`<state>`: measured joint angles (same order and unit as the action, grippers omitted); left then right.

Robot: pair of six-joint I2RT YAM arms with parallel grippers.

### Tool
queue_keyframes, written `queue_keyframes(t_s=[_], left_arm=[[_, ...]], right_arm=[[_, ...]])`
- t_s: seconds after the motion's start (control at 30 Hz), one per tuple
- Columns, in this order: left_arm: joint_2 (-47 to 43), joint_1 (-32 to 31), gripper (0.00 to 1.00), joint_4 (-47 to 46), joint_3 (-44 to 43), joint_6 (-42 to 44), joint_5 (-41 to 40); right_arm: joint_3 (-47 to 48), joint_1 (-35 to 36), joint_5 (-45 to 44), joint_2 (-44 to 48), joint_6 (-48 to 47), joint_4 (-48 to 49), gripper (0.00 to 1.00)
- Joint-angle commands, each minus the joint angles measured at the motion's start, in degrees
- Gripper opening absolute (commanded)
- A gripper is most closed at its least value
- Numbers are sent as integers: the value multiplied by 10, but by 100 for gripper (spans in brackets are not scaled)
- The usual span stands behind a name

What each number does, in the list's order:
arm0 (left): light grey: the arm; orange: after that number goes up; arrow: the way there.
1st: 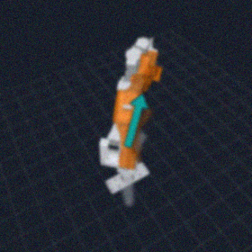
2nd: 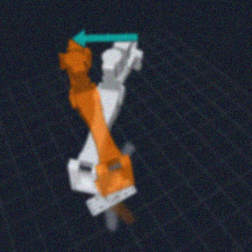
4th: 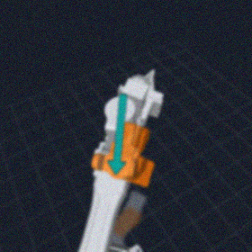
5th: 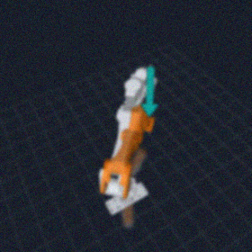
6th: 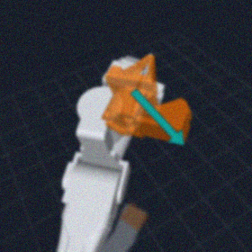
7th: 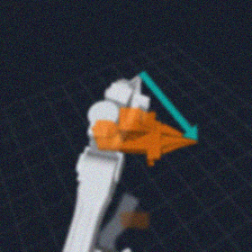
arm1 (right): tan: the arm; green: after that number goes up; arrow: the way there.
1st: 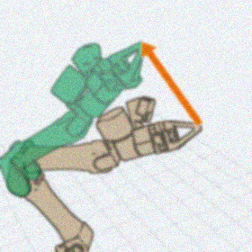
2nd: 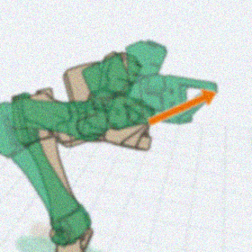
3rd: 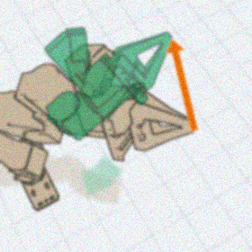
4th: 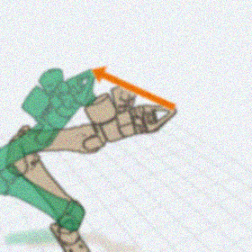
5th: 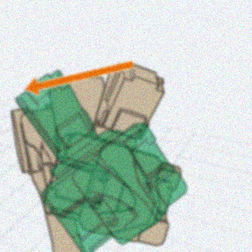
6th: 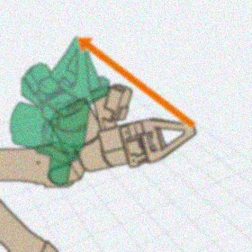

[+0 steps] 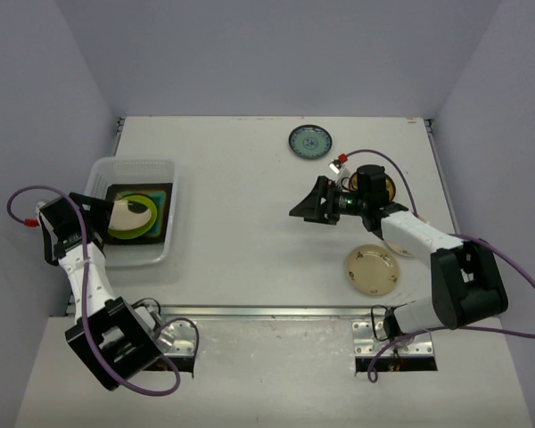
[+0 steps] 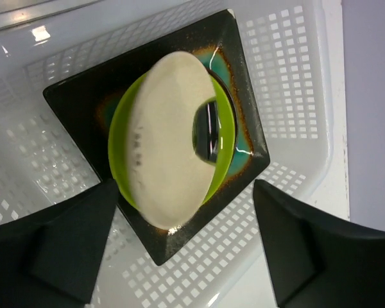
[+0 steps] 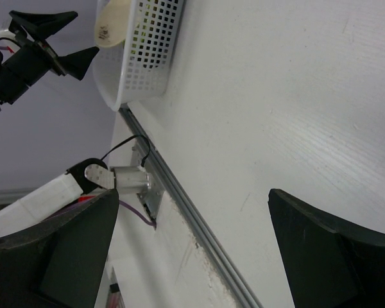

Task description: Place the plates into the plastic bin on the countertop

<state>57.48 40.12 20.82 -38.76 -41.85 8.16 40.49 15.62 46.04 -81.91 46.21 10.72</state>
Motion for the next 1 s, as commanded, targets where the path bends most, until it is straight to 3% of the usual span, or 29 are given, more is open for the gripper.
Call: queue_keyframes(t_s=[0.0,0.23,0.37,0.43,0.47,0.57,0.63,0.83,0.97], left_arm=[[-31,3,99,-13,-8,10,3],[6,3,100,11,-23,55,49],[-18,-26,100,-6,-21,82,96],[-35,-83,100,-11,-38,98,93],[-38,-175,100,-12,-47,105,80],[-24,-352,100,-2,-101,141,-12],[-6,-466,100,15,-122,165,-43],[-12,-515,100,2,-82,192,-4],[-31,-519,100,0,-73,197,25]], right_arm=[[0,-2,6,4,-17,25,99],[23,-2,-49,-14,-42,-23,99],[48,-20,-155,-20,-25,-71,99],[55,-50,-204,-28,2,-71,99],[63,-59,-228,-45,32,-55,99],[92,-100,-243,-107,87,-3,99],[174,-121,-225,-173,117,9,99],[346,-129,-251,-355,146,-16,98],[378,-128,-291,-420,178,22,84]])
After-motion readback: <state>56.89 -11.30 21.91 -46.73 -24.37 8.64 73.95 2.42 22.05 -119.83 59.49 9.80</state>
